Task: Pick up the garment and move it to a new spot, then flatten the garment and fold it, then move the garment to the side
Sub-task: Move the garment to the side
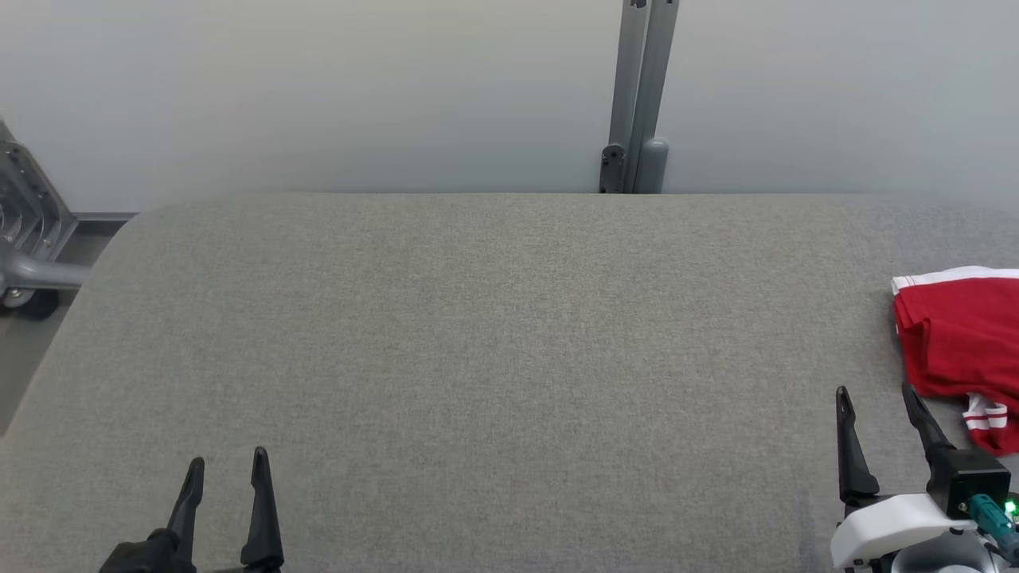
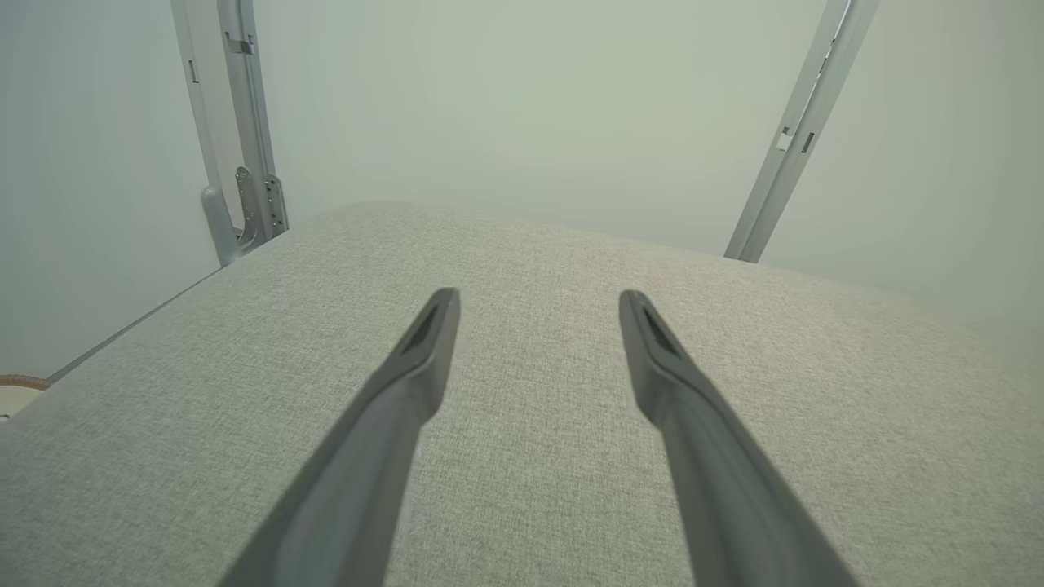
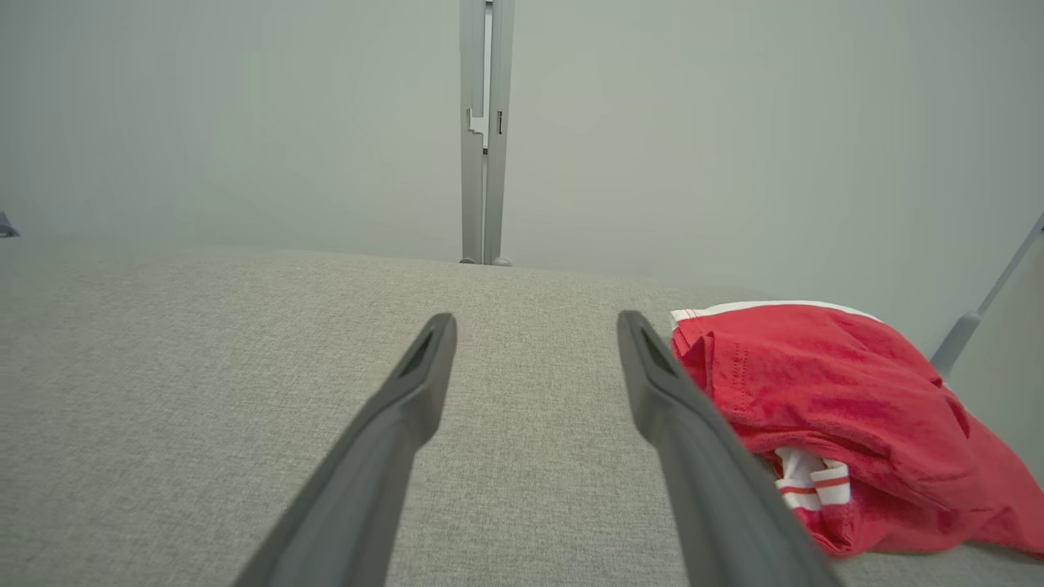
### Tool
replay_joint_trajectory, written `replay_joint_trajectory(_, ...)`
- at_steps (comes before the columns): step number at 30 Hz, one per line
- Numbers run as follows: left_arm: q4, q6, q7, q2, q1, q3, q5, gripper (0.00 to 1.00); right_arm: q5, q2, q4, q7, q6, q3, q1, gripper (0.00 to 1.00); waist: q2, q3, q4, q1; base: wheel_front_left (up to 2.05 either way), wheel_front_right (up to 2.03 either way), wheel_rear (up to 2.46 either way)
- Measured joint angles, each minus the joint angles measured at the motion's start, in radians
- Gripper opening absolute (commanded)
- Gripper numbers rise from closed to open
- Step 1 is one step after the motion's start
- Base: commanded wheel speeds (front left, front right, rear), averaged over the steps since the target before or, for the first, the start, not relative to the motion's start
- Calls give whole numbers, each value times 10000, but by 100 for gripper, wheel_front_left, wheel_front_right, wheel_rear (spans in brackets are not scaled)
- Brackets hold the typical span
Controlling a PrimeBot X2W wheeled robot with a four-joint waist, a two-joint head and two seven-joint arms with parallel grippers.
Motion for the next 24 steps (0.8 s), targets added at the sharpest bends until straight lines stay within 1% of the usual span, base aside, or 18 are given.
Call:
replay_joint_trajectory(4,105,-13,0,0,-171,-40,40,100,171,6,117,0,0,82,65,100,0,-53,92,0,0,0,0)
replay_joint_trajectory(10,194,-48,0,0,-324,-180,33,100,314,12,213,0,0,88,147,100,0,-31,-1,0,0,0,0)
replay_joint_trajectory(24,320,-59,0,-2,-416,-295,-98,100,309,13,387,0,0,198,152,100,0,-16,-745,0,0,0,0)
